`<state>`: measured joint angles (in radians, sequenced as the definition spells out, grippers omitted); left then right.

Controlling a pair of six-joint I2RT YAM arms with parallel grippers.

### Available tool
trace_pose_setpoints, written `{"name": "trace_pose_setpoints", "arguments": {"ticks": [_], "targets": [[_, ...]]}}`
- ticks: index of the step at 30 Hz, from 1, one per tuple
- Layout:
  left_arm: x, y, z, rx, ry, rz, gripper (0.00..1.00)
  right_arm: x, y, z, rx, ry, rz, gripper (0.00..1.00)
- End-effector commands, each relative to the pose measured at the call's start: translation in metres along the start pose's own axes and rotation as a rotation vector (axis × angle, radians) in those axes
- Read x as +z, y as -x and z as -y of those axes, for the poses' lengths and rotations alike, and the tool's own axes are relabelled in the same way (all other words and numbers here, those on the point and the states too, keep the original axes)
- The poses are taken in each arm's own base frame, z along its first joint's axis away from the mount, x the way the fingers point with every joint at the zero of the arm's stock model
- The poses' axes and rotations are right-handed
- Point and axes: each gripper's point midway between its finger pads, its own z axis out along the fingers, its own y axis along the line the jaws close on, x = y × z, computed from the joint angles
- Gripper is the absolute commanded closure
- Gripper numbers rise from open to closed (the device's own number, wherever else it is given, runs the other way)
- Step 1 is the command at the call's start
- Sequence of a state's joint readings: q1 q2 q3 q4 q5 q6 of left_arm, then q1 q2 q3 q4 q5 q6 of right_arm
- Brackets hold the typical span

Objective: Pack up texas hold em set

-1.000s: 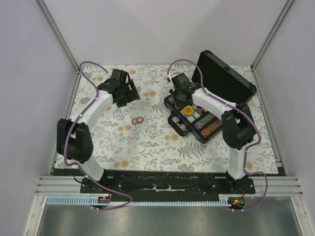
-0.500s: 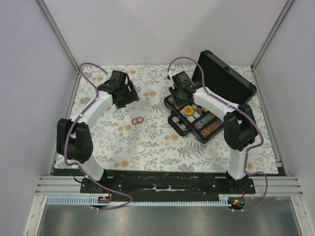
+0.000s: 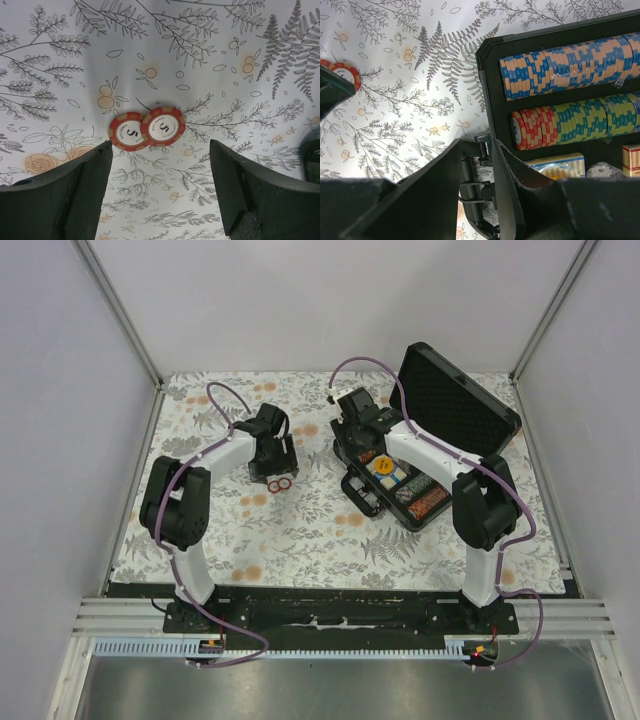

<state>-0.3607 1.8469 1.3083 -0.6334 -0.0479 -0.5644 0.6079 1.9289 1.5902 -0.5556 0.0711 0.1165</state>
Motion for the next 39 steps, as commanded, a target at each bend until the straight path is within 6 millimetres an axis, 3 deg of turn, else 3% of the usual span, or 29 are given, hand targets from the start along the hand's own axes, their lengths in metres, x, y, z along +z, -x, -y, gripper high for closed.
{"name": "trace_pose_setpoints", "arguments": {"ticks": [1,13,25,39], "targets": [[0.008,-0.002,-0.004,0.080,0.038,-0.003,0.15,-0.022,0.030,-0.001,0.029,0.008,0.091,0.61],[0.034,-0.021,-0.019,0.127,0.128,-0.071,0.09,-0.023,0.030,0.000,0.029,0.002,0.097,0.61],[0.043,-0.027,-0.032,0.139,0.257,-0.076,0.07,-0.023,0.029,-0.002,0.026,0.012,0.103,0.60],[0.042,-0.041,-0.043,0.053,0.306,-0.086,0.18,-0.026,0.023,0.002,0.007,0.003,0.098,0.60]]}}
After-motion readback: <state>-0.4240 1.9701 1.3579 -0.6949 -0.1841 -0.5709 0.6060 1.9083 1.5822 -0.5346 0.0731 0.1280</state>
